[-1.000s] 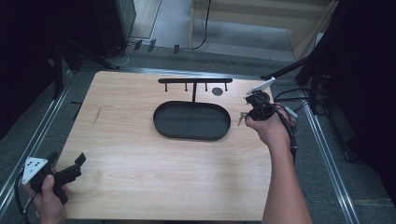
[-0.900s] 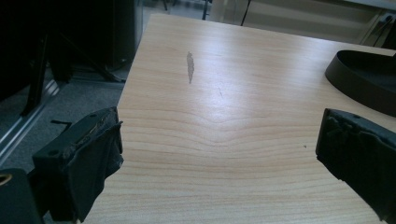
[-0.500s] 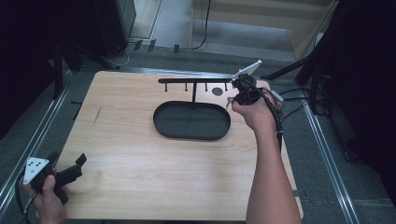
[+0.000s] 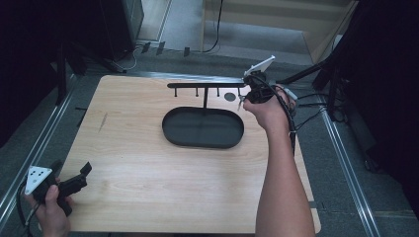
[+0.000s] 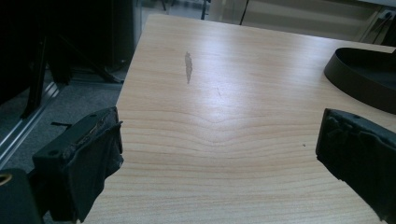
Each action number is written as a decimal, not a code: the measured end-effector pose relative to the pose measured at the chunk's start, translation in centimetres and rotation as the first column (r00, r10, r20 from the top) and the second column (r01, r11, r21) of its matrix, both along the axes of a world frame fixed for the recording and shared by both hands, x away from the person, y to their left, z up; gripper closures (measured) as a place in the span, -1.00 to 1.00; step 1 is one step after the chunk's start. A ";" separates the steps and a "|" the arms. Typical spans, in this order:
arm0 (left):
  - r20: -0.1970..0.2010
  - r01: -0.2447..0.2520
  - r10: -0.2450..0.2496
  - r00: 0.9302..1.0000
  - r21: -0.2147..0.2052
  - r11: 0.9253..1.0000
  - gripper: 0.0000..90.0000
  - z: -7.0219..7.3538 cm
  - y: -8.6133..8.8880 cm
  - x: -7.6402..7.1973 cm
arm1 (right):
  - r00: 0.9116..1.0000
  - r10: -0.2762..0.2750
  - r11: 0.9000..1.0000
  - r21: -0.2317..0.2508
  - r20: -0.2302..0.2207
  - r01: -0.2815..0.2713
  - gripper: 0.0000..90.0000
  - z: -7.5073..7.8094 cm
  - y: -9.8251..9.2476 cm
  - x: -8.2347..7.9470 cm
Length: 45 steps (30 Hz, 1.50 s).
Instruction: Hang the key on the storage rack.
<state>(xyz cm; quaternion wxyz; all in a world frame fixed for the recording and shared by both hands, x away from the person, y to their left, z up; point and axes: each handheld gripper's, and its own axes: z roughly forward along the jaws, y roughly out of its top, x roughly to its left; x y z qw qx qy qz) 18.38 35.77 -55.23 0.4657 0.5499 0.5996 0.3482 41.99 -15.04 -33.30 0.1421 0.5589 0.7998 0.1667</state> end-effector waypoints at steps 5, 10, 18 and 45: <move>0.001 0.000 0.000 1.000 -0.002 1.000 -0.98 0.0 0.0 0.0 | 1.000 0.001 1.000 0.005 0.000 -0.001 0.87 0.2 0.2 0.3; 0.000 0.000 0.000 1.000 -0.004 1.000 -0.99 0.0 0.1 0.0 | 1.000 0.006 1.000 -0.002 -0.005 -0.006 0.87 0.2 0.3 0.7; -0.001 0.001 -0.001 1.000 -0.005 1.000 -0.98 0.0 0.1 0.0 | 1.000 0.000 1.000 0.000 -0.027 0.000 0.87 -0.4 0.1 1.1; 0.002 0.008 -0.007 1.000 -0.003 1.000 -0.99 0.0 0.0 0.0 | 0.995 -0.090 0.994 0.070 0.033 0.087 0.71 -1.0 -1.5 2.4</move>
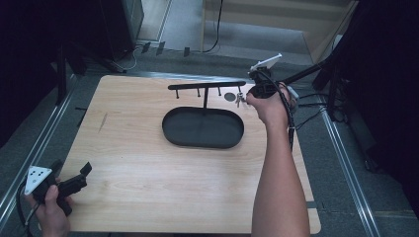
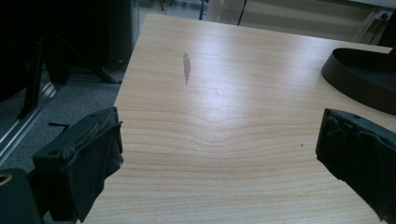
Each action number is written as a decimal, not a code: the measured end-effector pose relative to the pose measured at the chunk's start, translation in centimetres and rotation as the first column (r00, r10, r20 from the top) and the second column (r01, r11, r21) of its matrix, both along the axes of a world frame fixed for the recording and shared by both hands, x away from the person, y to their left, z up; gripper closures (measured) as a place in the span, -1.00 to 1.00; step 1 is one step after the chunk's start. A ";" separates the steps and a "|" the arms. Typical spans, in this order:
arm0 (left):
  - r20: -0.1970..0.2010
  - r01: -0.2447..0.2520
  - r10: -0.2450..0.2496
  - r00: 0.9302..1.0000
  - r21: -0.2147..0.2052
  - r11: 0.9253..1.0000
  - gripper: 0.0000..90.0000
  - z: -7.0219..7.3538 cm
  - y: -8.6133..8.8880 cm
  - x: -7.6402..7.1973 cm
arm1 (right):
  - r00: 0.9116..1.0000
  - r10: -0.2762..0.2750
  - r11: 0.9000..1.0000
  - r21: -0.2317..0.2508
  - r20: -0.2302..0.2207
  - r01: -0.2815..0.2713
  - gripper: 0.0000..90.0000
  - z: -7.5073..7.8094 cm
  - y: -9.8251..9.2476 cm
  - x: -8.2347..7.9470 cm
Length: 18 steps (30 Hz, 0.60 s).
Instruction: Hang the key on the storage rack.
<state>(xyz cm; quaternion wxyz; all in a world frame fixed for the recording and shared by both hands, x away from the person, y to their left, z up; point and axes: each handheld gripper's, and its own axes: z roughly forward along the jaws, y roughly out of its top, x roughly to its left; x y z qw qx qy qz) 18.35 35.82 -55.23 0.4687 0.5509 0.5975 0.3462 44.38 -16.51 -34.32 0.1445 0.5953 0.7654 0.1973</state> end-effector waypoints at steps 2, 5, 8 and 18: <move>0.001 -0.001 0.001 1.000 -0.001 1.000 -0.98 0.0 0.0 0.0 | 1.000 -0.026 0.999 -0.018 0.005 0.026 0.59 -0.4 -0.4 0.1; 0.000 0.002 -0.002 1.000 -0.001 1.000 -0.98 0.0 0.0 0.0 | 0.999 -0.045 0.999 -0.030 0.002 0.045 0.44 -1.1 -0.9 -0.1; -0.002 0.003 -0.003 1.000 0.005 1.000 -0.99 0.0 0.0 0.0 | 0.999 -0.051 0.998 -0.040 -0.009 0.051 0.27 -1.8 -1.2 -0.3; -0.003 0.002 -0.002 1.000 0.007 1.000 -0.99 0.0 0.0 0.0 | 0.986 -0.112 0.991 -0.084 -0.122 0.102 -0.66 -4.8 -2.4 -1.6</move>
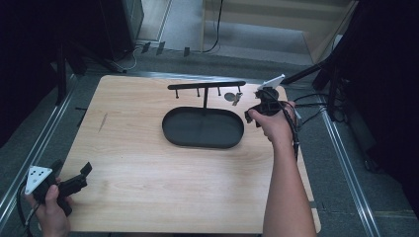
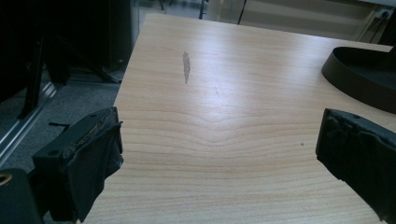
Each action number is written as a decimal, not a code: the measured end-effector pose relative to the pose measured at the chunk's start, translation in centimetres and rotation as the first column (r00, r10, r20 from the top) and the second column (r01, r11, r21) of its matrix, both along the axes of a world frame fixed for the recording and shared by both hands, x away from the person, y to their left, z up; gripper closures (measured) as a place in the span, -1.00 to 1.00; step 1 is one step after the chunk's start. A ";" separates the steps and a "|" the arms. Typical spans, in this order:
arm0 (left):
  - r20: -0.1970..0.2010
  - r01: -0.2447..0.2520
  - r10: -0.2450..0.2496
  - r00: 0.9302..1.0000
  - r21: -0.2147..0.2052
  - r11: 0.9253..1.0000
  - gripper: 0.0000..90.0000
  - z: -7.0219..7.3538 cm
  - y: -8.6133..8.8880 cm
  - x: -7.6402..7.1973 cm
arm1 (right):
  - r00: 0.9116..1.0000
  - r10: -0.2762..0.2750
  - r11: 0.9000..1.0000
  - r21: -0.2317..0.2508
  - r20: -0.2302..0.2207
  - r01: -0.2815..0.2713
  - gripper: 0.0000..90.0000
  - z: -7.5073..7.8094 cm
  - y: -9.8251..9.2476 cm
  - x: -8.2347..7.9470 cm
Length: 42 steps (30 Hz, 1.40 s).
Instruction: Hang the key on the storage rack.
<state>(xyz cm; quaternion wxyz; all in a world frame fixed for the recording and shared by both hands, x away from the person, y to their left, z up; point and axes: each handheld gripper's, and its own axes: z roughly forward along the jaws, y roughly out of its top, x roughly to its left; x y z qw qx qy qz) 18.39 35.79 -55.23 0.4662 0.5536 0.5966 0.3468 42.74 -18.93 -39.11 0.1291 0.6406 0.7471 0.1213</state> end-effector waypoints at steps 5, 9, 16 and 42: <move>0.000 0.001 -0.001 1.000 0.002 1.000 -0.98 0.0 0.0 0.0 | 0.999 -0.029 1.000 -0.009 -0.017 0.029 -1.00 -0.8 -1.0 -0.8; 0.001 0.000 0.000 1.000 0.003 1.000 -0.99 0.0 -0.1 0.0 | 0.999 -0.036 0.999 -0.002 -0.010 0.036 -1.00 -1.6 -1.8 -1.7; 0.001 0.001 -0.001 1.000 0.007 1.000 -0.99 0.0 -0.1 0.0 | 1.000 -0.023 0.999 0.035 0.015 0.022 -1.00 -3.3 -2.9 -3.4; 0.002 0.005 -0.005 1.000 0.020 1.000 -0.99 0.0 -0.3 -0.1 | 0.959 -0.088 0.987 0.156 0.271 0.046 -1.00 -12.0 -9.9 -14.4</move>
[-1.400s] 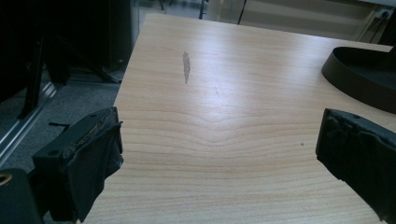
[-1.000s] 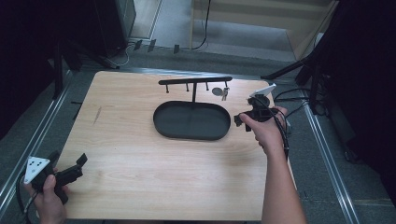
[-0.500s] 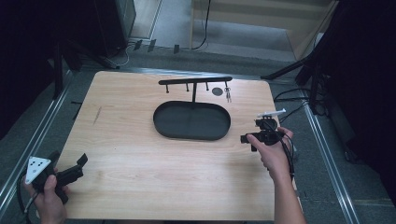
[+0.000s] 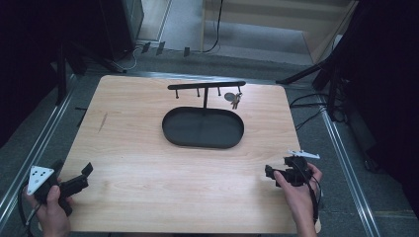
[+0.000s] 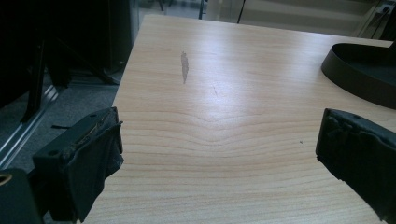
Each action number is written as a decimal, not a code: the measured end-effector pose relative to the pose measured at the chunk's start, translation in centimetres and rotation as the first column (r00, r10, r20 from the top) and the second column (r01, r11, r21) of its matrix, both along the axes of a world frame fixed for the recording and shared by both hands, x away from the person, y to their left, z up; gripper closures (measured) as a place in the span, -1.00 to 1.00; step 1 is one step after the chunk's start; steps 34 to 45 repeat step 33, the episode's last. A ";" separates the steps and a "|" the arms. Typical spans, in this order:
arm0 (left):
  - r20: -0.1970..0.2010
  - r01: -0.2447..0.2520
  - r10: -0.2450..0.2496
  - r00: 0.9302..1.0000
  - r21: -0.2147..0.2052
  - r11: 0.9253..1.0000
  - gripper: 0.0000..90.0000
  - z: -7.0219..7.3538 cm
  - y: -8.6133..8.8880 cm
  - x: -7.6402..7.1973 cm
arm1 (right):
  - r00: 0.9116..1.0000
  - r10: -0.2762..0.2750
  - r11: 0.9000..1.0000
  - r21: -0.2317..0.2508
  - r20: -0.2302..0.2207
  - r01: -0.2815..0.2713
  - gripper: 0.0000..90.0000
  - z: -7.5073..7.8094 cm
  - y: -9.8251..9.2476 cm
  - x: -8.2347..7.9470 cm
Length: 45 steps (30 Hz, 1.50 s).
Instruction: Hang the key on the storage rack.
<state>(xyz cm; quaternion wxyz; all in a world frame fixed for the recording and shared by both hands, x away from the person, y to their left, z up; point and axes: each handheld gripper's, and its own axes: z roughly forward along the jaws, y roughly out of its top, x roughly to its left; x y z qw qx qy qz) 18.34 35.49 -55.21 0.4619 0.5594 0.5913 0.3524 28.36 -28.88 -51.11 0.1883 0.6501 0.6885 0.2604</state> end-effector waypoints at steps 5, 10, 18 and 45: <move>0.001 -0.002 0.002 1.000 0.001 1.000 -0.98 0.0 0.0 0.0 | 0.995 -0.015 1.000 0.012 0.094 0.014 -1.00 -1.3 -1.7 -2.2; 0.003 -0.003 0.003 1.000 0.003 1.000 -0.99 0.0 -0.1 0.0 | 0.983 -0.048 0.998 0.045 0.174 0.041 -1.00 -2.5 -3.3 -4.4; 0.001 -0.007 0.007 1.000 0.005 1.000 -0.99 0.0 -0.1 0.0 | 0.967 -0.064 0.994 0.101 0.248 0.040 -1.00 -3.4 -4.6 -6.4; -0.001 -0.009 0.009 1.000 -0.002 1.000 -0.99 0.0 0.0 0.0 | 0.946 -0.119 0.991 0.097 0.300 0.094 -0.88 -3.5 -4.4 -6.9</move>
